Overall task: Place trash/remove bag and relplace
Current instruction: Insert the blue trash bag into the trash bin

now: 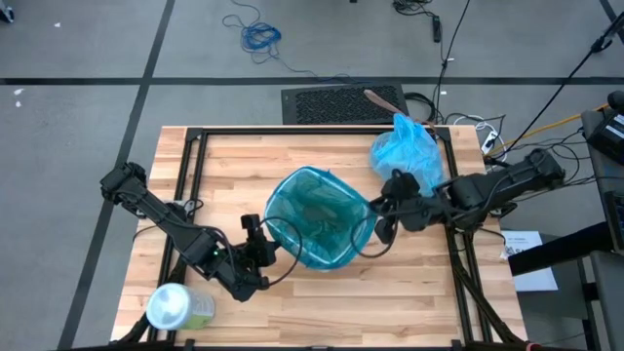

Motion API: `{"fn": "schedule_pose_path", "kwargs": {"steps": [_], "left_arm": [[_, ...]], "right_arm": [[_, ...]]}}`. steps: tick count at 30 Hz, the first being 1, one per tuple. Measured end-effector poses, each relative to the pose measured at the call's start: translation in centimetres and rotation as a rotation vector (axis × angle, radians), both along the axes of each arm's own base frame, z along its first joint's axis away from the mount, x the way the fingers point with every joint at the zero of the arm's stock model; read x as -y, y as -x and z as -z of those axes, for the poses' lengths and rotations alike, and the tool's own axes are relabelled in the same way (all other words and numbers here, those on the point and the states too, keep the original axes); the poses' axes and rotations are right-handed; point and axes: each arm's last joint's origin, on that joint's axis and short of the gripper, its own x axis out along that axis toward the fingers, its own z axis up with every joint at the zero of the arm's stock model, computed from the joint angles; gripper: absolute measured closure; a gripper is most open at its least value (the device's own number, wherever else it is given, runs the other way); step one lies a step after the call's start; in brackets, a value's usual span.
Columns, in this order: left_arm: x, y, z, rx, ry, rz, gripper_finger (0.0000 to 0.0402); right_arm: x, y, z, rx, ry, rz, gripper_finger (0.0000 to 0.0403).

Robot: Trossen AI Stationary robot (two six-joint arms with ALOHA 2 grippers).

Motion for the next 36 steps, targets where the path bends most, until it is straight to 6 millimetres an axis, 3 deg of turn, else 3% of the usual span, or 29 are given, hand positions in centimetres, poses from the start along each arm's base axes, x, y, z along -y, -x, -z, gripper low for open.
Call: {"fn": "schedule_pose_path", "kwargs": {"steps": [9,25,32,36], "left_arm": [[0.2,0.1,0.0,0.003,0.001,0.005,0.0402],[0.1,0.1,0.0,0.004,0.003,0.001,0.0402],[0.1,0.1,0.0,-0.004,-0.009,0.009,0.0402],[0.1,0.1,0.0,-0.003,-0.005,0.005,0.0402]], "right_arm": [[-2.5,-1.9,2.4,-0.055,0.087,0.027,0.0403],[-5.4,-3.4,6.1,-0.157,0.242,0.056,0.0403],[-5.5,-3.0,5.6,-0.173,0.254,-0.017,0.0399],[-5.8,-2.3,4.9,-0.174,0.257,-0.090,0.0373]]}}
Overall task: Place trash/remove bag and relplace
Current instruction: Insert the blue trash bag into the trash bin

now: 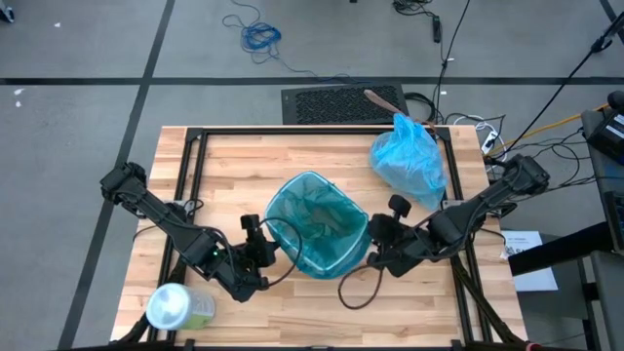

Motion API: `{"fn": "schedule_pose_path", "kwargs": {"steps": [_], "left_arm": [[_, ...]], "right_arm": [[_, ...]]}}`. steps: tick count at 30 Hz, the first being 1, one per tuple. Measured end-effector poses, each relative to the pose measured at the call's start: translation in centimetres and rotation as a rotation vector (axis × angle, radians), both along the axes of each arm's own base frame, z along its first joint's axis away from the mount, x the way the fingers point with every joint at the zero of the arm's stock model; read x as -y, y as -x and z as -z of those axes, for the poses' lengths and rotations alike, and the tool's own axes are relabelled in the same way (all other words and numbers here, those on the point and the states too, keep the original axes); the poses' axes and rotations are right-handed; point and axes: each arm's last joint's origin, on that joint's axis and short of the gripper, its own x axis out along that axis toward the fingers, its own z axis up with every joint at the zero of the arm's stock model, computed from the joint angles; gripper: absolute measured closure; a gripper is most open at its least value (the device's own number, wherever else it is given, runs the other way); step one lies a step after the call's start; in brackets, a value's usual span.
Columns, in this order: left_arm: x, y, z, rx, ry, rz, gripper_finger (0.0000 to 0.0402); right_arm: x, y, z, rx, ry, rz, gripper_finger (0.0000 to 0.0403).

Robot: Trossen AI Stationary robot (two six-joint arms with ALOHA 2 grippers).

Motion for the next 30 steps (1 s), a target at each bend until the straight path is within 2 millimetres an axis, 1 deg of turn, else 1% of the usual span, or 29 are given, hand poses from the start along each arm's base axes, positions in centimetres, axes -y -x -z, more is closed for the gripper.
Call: {"fn": "schedule_pose_path", "kwargs": {"steps": [4,9,12,15,19,23,27,30], "left_arm": [[0.0,0.0,0.0,-0.001,0.000,-0.001,0.0402],[0.0,0.0,0.0,-0.007,0.001,0.002,0.0402],[-0.1,0.2,0.1,-0.026,-0.007,0.007,0.0398],[-0.1,0.2,0.2,-0.043,0.009,0.017,0.0387],[0.3,0.4,0.2,-0.061,0.038,0.042,0.0379],[0.7,0.6,0.0,-0.058,0.040,0.062,0.0378],[1.0,0.7,-0.9,-0.048,0.045,0.077,0.0377],[1.2,0.8,-1.4,-0.038,0.053,0.085,0.0377]], "right_arm": [[-0.4,0.8,-0.7,-0.014,0.014,-0.087,0.0329],[-0.4,1.9,-1.7,-0.003,0.005,-0.142,0.0269],[-0.3,2.5,-2.7,-0.001,-0.041,-0.184,0.0239],[-0.3,2.6,-4.0,0.024,-0.073,-0.217,0.0219],[-0.4,2.6,-5.6,0.059,-0.059,-0.264,0.0212],[-0.7,2.4,-7.5,0.121,-0.008,-0.350,0.0217],[-0.4,1.9,-9.7,0.189,0.062,-0.434,0.0236],[0.3,1.5,-11.1,0.228,0.113,-0.483,0.0262]]}}
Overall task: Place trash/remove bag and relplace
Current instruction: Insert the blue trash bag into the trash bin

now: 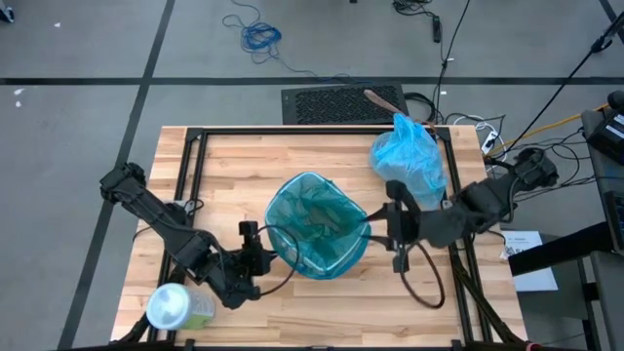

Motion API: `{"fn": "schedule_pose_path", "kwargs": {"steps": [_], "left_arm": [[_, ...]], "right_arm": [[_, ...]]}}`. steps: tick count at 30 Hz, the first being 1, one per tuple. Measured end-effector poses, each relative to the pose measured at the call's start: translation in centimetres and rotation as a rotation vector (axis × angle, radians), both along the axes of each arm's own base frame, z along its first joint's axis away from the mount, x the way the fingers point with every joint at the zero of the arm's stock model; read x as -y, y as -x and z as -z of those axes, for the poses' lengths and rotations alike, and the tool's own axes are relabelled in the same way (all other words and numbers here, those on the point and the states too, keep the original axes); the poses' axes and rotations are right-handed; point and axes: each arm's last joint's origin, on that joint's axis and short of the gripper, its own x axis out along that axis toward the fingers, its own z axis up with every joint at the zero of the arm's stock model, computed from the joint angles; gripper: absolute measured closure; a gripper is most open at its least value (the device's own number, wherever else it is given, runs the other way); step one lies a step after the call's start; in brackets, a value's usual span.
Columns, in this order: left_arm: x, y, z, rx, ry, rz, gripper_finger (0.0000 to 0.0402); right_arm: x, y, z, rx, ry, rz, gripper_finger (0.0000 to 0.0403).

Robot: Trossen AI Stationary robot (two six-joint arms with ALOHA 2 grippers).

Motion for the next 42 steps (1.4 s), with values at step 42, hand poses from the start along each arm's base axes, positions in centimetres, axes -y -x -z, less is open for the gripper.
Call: {"fn": "schedule_pose_path", "kwargs": {"steps": [42], "left_arm": [[-0.5,-4.8,3.0,0.335,0.059,0.316,0.0400]], "right_arm": [[8.7,-13.6,0.1,-0.373,0.379,-0.217,0.0403]]}}
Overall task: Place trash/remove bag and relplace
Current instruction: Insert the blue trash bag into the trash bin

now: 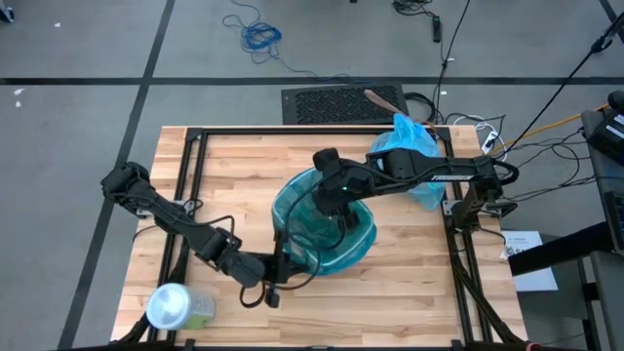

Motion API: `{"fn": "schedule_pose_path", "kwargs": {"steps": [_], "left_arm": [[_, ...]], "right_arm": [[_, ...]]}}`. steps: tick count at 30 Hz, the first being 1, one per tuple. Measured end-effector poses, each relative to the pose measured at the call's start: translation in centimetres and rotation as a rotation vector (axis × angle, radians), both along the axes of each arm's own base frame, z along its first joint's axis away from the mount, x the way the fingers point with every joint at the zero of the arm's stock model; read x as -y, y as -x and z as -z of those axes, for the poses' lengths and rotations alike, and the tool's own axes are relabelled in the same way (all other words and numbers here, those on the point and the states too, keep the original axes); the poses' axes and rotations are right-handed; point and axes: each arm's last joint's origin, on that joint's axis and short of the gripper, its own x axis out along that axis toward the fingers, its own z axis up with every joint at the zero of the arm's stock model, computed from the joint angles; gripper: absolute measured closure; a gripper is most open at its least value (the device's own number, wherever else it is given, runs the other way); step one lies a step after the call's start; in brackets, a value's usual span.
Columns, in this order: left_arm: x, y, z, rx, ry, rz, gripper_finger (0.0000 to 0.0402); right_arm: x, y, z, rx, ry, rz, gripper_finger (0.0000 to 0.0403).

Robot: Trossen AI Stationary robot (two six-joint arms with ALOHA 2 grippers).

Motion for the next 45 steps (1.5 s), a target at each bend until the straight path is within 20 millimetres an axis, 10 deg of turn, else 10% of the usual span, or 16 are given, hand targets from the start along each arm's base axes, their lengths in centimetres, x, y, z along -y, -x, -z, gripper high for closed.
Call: {"fn": "schedule_pose_path", "kwargs": {"steps": [45], "left_arm": [[-1.0,0.4,1.8,-0.113,-0.018,-0.076,0.0401]], "right_arm": [[2.0,-4.2,10.4,-0.424,-0.151,0.007,0.0403]]}}
